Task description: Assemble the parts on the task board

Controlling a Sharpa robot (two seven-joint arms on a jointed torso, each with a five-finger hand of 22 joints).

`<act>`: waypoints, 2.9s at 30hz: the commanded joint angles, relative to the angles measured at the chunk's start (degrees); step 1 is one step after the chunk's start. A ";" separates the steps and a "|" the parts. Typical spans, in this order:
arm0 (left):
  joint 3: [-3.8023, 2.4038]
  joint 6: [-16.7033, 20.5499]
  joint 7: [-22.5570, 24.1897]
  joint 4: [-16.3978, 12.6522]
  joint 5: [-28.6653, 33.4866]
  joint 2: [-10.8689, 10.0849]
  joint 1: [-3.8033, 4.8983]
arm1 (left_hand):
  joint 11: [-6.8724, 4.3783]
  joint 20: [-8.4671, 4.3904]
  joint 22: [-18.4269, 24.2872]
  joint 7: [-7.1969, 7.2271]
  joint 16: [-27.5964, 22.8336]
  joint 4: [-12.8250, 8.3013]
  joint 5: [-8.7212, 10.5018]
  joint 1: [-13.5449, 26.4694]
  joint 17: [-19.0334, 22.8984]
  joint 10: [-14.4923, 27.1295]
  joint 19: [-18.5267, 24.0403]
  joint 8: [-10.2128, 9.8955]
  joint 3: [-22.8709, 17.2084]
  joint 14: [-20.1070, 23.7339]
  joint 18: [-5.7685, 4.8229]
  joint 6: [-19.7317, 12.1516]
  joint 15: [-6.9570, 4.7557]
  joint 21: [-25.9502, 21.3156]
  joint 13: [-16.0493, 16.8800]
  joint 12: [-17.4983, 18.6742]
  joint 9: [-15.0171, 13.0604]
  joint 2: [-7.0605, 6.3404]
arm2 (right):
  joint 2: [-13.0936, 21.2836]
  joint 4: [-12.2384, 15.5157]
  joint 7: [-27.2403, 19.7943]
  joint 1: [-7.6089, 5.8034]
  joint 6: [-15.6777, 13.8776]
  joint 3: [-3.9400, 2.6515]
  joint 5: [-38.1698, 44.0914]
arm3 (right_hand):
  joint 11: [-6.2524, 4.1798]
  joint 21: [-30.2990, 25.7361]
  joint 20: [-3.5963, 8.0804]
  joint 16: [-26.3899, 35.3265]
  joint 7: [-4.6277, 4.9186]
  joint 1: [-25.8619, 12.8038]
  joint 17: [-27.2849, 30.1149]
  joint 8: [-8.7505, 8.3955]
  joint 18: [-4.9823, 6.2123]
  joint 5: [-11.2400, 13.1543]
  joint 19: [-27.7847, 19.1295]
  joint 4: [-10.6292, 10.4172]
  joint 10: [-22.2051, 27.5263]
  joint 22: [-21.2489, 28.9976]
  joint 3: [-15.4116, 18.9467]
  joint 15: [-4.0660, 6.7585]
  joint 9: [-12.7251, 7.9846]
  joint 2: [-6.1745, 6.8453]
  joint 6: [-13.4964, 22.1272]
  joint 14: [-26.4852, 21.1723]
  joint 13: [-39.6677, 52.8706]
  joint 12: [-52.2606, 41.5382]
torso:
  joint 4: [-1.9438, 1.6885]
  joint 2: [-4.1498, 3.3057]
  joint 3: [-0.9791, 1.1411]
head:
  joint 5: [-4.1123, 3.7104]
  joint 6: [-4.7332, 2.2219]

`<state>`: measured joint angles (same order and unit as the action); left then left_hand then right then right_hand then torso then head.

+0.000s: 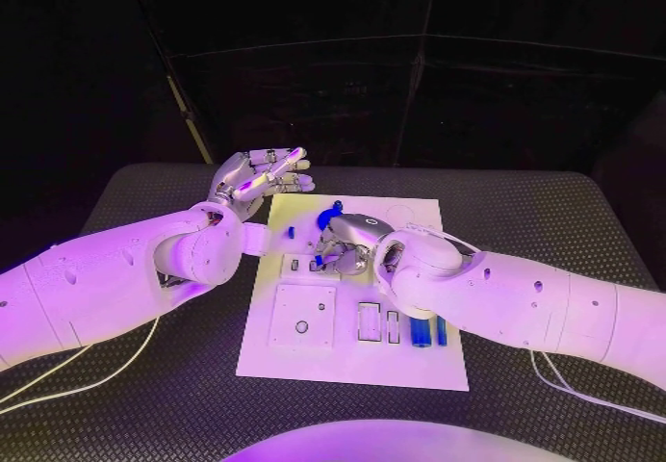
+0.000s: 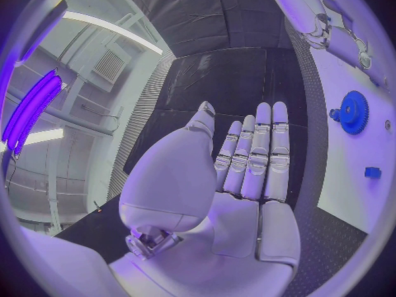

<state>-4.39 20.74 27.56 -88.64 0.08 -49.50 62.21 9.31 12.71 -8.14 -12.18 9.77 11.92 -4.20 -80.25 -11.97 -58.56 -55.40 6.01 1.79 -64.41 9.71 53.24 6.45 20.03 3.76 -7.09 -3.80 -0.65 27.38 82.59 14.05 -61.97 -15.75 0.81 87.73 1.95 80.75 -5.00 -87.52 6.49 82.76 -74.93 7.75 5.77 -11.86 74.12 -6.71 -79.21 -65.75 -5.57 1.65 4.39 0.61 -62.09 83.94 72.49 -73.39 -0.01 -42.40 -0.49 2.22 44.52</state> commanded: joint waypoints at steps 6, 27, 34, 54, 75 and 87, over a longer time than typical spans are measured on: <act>-0.07 -0.50 0.28 0.04 -0.05 0.13 0.11 | 0.10 -0.01 0.07 -0.16 -0.15 -0.45 0.26 0.00 -0.07 -0.32 -0.28 -0.32 0.04 -0.26 0.79 0.44 0.04 -0.21 0.01 0.22 -0.01 0.30 | 0.11 -0.23 0.28 0.02 1.92 0.14 1.18 | -0.06 0.10 0.48 0.17 0.23 -0.23 -7.74 0.11 -0.84 -0.08 -0.03 0.11 0.55 0.08 -0.37 0.32 -0.16 -0.17 0.10 4.56 -2.22 0.58 | -0.01 0.04 -0.04 | -0.01 0.13; -0.07 -0.49 0.28 0.09 -0.05 0.10 0.11 | 0.11 -0.02 0.09 -0.17 -0.21 -0.49 0.26 -0.01 -0.10 -0.35 -0.30 -0.37 0.07 -0.29 0.79 0.47 0.04 -0.23 0.00 0.27 -0.01 0.34 | 0.19 -0.29 2.63 0.02 4.05 0.15 4.48 | 0.40 -0.24 0.21 0.55 0.80 -1.00 -6.91 -0.76 -0.74 -0.13 -0.46 0.29 1.73 0.68 -0.46 -0.04 -0.49 0.97 1.38 4.38 -3.92 2.35 | 0.01 0.05 -0.05 | -0.11 0.47; -0.07 -0.48 0.27 0.11 -0.05 0.10 0.11 | 0.12 -0.03 0.12 -0.19 -0.29 -0.55 0.27 -0.01 -0.15 -0.39 -0.33 -0.42 0.10 -0.33 0.79 0.50 0.04 -0.26 -0.01 0.34 0.00 0.39 | 0.16 -0.20 3.29 0.03 4.42 0.15 5.22 | 0.52 -0.31 0.13 0.60 0.95 -1.18 -6.83 -0.98 -0.72 -0.22 -0.53 0.34 1.87 0.79 -0.49 -0.14 -0.54 1.29 1.71 4.36 -4.12 2.58 | -0.02 0.03 -0.03 | -0.15 0.51; -0.07 -0.46 0.27 0.17 -0.05 0.17 0.10 | 0.12 -0.03 0.12 -0.19 -0.29 -0.55 0.27 -0.01 -0.15 -0.39 -0.33 -0.42 0.10 -0.33 0.79 0.50 0.04 -0.26 -0.01 0.34 0.00 0.39 | -0.11 -0.24 3.71 0.08 4.66 0.15 5.51 | 0.74 -0.49 -0.07 0.79 1.18 -2.03 -6.46 -1.29 -0.66 -0.14 -0.72 0.15 2.05 1.08 -0.32 -0.34 -0.55 1.97 2.19 4.27 -4.42 2.92 | -0.02 0.06 -0.05 | -0.16 0.62; -0.06 -0.44 0.08 0.29 -0.05 0.25 0.10 | 0.13 -0.03 0.15 -0.22 -0.36 -0.59 0.28 0.01 -0.19 -0.39 -0.35 -0.49 0.14 -0.35 0.78 0.51 0.05 -0.29 -0.02 0.41 0.02 0.42 | -0.18 -0.23 4.21 0.20 4.13 0.15 5.52 | 1.02 -0.64 -0.36 1.06 1.42 -4.22 -6.01 -1.81 -0.64 0.73 -0.70 -0.65 2.16 1.18 0.66 -0.59 -0.51 3.52 3.21 4.18 -4.77 3.29 | -0.02 0.06 -0.04 | -0.25 0.92; -0.06 -0.44 0.07 0.28 -0.05 0.25 0.10 | 0.13 -0.03 0.15 -0.22 -0.36 -0.59 0.28 0.01 -0.19 -0.39 -0.35 -0.49 0.14 -0.35 0.78 0.51 0.05 -0.29 -0.02 0.41 0.02 0.42 | -0.18 -0.27 4.79 0.21 4.27 0.15 5.52 | 1.14 -0.78 -0.49 1.29 1.48 -6.24 -5.62 -1.98 -0.61 1.47 -0.72 -1.94 2.34 1.32 1.54 -0.71 -0.45 3.89 3.84 4.11 -5.07 3.58 | -0.04 0.06 -0.05 | -0.33 0.97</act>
<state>-4.38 20.74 27.35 -88.28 0.08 -49.31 62.21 9.31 12.70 -8.04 -12.39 9.77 11.69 -4.20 -80.25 -12.10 -58.56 -55.40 5.79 2.02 -64.41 9.71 53.46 6.46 20.03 3.76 -6.88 -3.80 -0.65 27.12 82.60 17.24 -62.03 -13.18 0.68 93.08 3.07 80.31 -5.22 -86.53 8.03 77.09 -74.90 5.97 5.77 -10.67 73.49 -8.24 -77.27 -64.52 -4.04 1.22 3.96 4.55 -58.69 83.93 67.50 -70.09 -0.02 -42.34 -0.54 1.91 45.45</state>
